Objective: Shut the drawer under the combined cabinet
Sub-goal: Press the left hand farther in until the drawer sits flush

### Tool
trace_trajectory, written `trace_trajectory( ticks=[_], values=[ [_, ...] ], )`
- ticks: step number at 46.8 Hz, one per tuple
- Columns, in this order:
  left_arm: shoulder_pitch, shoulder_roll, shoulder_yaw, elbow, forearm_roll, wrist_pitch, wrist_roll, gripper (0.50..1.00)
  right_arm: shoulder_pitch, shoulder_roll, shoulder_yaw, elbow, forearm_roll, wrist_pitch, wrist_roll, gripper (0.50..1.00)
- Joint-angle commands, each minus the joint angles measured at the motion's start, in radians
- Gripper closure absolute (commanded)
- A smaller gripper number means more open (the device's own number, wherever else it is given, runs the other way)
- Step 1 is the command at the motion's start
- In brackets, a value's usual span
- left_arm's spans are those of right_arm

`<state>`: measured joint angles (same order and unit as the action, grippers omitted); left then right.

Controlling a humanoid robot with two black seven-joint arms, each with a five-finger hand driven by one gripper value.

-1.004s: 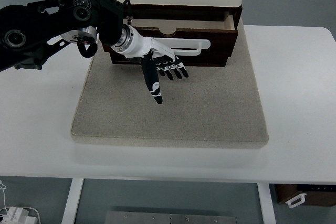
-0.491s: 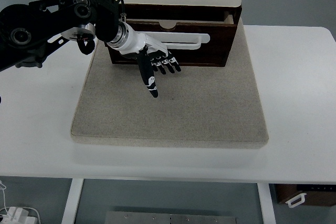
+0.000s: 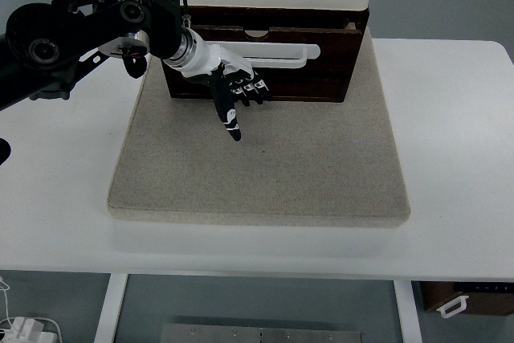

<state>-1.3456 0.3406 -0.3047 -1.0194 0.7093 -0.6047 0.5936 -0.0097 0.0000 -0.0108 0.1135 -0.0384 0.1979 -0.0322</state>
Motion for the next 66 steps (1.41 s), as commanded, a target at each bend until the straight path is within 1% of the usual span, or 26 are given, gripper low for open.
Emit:
trace_trajectory(
  ticks=[1,10,22,30,41,46,54,61,66],
  values=[
    [0.000,-0.002,-0.002,0.015,0.007,0.000,-0.001,0.500,-0.001,0.000,0.000,0.000,0.000,0.000,0.000,0.548],
    [0.002,0.000,-0.024,0.022,0.021,0.002,-0.001,0.500,0.001,0.000,0.000,0.000,0.000,0.000,0.000,0.548],
    [0.000,-0.002,-0.037,0.070,0.022,0.003,-0.005,0.500,-0.001,0.000,0.000,0.000,0.000,0.000,0.000,0.548],
    [0.002,-0.002,-0.039,0.073,0.022,0.043,-0.005,0.500,-0.001,0.000,0.000,0.000,0.000,0.000,0.000,0.548],
    [0.000,0.000,-0.039,0.073,0.024,0.048,-0.006,0.500,-0.001,0.000,0.000,0.000,0.000,0.000,0.000,0.548],
    [0.002,0.000,-0.039,0.051,0.022,0.034,-0.006,0.500,0.001,0.000,0.000,0.000,0.000,0.000,0.000,0.548],
    [0.011,0.003,-0.036,-0.011,0.024,0.010,-0.005,0.500,0.001,0.000,0.000,0.000,0.000,0.000,0.000,0.548],
    [0.011,0.011,-0.048,-0.079,0.006,0.005,-0.006,0.500,0.001,0.000,0.000,0.000,0.000,0.000,0.000,0.548],
    [0.016,0.012,-0.096,-0.110,0.007,0.003,-0.012,0.500,0.001,0.000,0.000,0.000,0.000,0.000,0.000,0.548]
  ],
)
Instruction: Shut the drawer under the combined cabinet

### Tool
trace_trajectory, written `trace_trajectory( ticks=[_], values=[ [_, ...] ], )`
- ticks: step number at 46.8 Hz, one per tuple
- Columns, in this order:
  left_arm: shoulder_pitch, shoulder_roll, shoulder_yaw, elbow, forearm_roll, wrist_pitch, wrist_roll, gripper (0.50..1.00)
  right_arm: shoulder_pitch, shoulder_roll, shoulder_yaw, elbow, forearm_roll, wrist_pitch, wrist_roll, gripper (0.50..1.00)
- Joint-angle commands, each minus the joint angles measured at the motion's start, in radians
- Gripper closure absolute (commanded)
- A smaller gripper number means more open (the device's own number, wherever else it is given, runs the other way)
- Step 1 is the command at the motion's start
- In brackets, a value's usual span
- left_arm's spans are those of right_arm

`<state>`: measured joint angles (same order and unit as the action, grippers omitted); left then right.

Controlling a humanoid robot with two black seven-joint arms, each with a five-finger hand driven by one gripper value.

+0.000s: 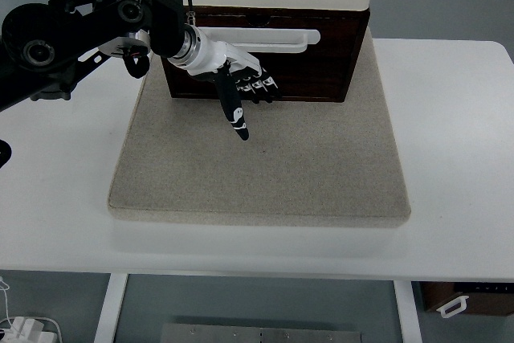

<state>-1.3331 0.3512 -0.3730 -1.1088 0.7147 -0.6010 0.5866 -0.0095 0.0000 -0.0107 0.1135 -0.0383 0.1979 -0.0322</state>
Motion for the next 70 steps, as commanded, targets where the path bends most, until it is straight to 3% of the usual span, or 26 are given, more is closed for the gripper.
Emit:
trace_trajectory(
  ticks=[1,24,45,58,70],
  values=[
    [0.005,0.003,-0.039,-0.028,0.000,0.000,-0.008,0.500,0.000,0.000,0.000,0.000,0.000,0.000,0.000,0.548],
    [-0.001,0.000,-0.428,-0.072,-0.001,-0.010,-0.077,0.500,-0.001,0.000,0.000,0.000,0.000,0.000,0.000,0.548],
    [-0.005,0.002,-0.857,-0.029,-0.078,0.003,-0.235,0.500,-0.001,0.000,0.000,0.000,0.000,0.000,0.000,0.548],
    [-0.006,0.009,-0.992,0.086,-0.084,0.181,-0.396,0.500,0.000,0.000,0.000,0.000,0.000,0.000,0.000,0.548],
    [0.008,0.097,-1.017,0.185,-0.129,0.303,-0.490,0.500,-0.001,0.000,0.006,0.000,0.000,0.000,0.000,0.548]
  ],
)
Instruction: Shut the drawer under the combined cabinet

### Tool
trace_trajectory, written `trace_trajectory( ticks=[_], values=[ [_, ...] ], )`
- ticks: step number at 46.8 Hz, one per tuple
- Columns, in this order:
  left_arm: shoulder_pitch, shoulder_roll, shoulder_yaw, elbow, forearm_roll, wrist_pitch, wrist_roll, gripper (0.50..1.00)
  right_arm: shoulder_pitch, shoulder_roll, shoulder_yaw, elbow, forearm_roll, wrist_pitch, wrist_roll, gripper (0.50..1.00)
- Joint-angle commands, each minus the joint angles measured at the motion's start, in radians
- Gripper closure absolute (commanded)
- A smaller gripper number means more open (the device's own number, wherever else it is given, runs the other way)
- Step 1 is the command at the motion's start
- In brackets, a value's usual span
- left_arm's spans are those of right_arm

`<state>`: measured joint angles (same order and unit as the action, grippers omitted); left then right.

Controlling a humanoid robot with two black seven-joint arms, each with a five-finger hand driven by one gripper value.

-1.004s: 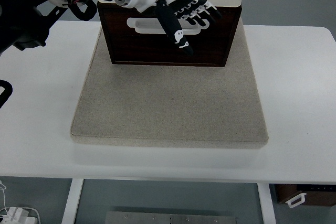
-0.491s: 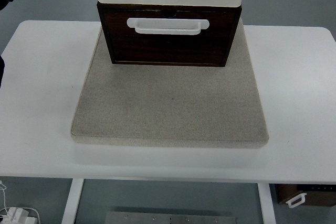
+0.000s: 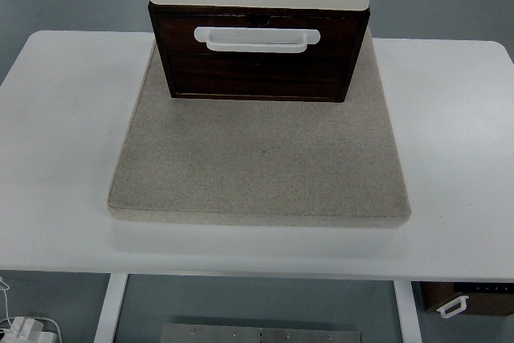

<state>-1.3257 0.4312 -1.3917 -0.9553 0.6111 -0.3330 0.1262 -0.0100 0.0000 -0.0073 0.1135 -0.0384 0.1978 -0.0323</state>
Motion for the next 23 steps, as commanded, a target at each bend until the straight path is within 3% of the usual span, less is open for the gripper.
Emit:
trace_trajectory(
  ticks=[1,12,23],
  values=[
    [0.000,0.023,0.002,0.044,-0.034,0.048,-0.039,0.500,0.001,0.000,0.003,0.000,0.000,0.000,0.000,0.548],
    [0.008,0.050,0.019,0.182,-0.050,0.207,-0.053,0.500,-0.001,0.000,0.003,0.000,0.000,0.000,0.000,0.548],
    [0.071,0.040,0.033,0.326,-0.059,0.298,-0.077,0.500,-0.001,0.000,-0.002,0.002,0.000,0.000,0.000,0.548]
  ],
)
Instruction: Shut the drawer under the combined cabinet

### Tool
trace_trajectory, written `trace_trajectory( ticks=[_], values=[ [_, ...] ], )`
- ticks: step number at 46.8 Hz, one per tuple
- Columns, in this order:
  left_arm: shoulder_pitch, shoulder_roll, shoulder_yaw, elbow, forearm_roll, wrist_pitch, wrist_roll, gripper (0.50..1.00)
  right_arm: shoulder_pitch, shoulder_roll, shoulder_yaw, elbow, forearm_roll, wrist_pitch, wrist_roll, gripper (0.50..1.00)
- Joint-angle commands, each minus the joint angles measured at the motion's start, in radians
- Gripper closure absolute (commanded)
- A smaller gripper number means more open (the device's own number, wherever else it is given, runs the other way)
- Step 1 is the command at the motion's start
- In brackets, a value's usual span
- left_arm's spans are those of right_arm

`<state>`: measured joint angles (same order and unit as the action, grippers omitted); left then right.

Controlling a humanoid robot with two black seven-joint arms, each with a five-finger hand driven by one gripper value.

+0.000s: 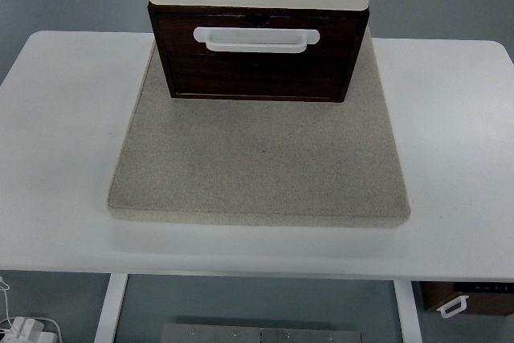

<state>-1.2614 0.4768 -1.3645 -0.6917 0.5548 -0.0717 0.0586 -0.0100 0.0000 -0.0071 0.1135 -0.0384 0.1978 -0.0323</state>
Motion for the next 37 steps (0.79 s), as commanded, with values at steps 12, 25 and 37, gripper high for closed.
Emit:
trace_trajectory(
  ticks=[12,25,37],
  values=[
    [0.011,-0.078,0.004,0.291,-0.041,0.122,-0.013,0.500,-0.001,0.000,-0.002,0.002,0.000,0.000,0.000,0.548],
    [0.100,-0.092,0.058,0.327,-0.288,0.109,-0.013,0.500,-0.001,0.000,-0.001,0.000,0.000,0.000,0.000,0.548],
    [0.178,-0.130,0.061,0.328,-0.404,0.043,-0.016,0.500,-0.001,0.000,-0.001,0.002,0.000,0.000,0.000,0.548]
  ],
)
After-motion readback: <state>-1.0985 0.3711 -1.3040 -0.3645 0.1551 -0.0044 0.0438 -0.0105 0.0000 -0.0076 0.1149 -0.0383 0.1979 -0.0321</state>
